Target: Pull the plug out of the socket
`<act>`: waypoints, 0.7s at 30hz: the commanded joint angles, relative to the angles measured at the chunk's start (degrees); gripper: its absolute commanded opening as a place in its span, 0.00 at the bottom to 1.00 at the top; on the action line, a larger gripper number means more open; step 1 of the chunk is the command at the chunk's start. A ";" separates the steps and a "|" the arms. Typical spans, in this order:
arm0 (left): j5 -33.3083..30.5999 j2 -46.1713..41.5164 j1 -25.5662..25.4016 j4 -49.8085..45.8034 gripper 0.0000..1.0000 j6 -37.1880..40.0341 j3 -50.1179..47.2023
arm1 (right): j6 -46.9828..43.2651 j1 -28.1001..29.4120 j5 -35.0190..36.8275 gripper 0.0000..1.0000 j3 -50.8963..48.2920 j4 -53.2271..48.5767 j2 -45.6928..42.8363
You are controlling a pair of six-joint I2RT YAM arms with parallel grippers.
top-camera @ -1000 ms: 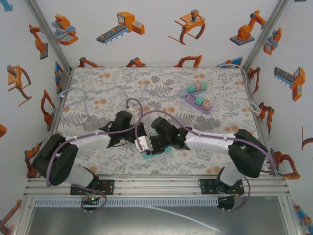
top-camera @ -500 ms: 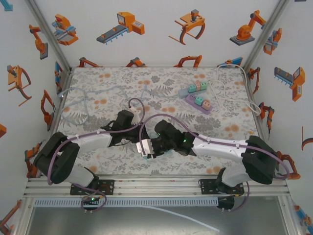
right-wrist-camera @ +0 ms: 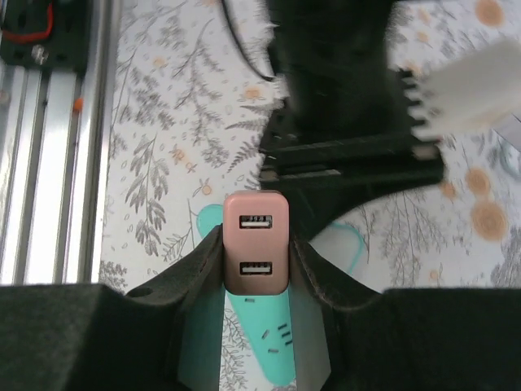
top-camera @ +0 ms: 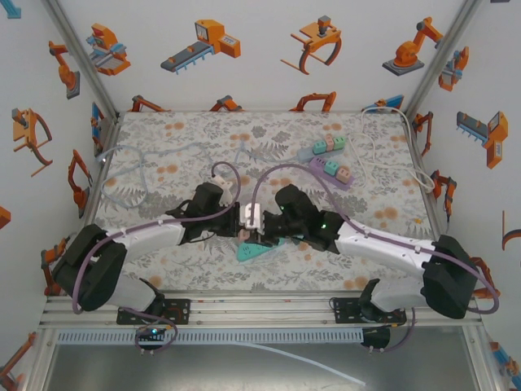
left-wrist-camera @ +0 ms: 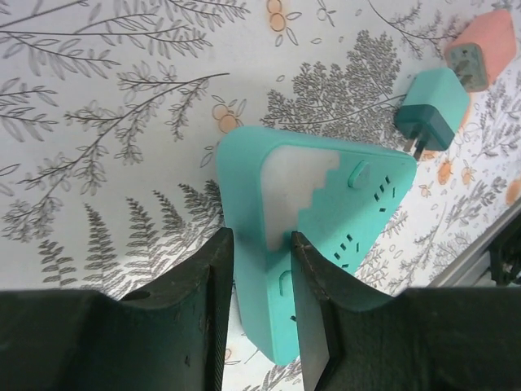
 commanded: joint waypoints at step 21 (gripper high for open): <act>12.00 -16.97 0.58 -3.31 0.73 8.43 4.17 | 58.21 -25.22 14.68 0.19 -13.92 -18.92 -21.58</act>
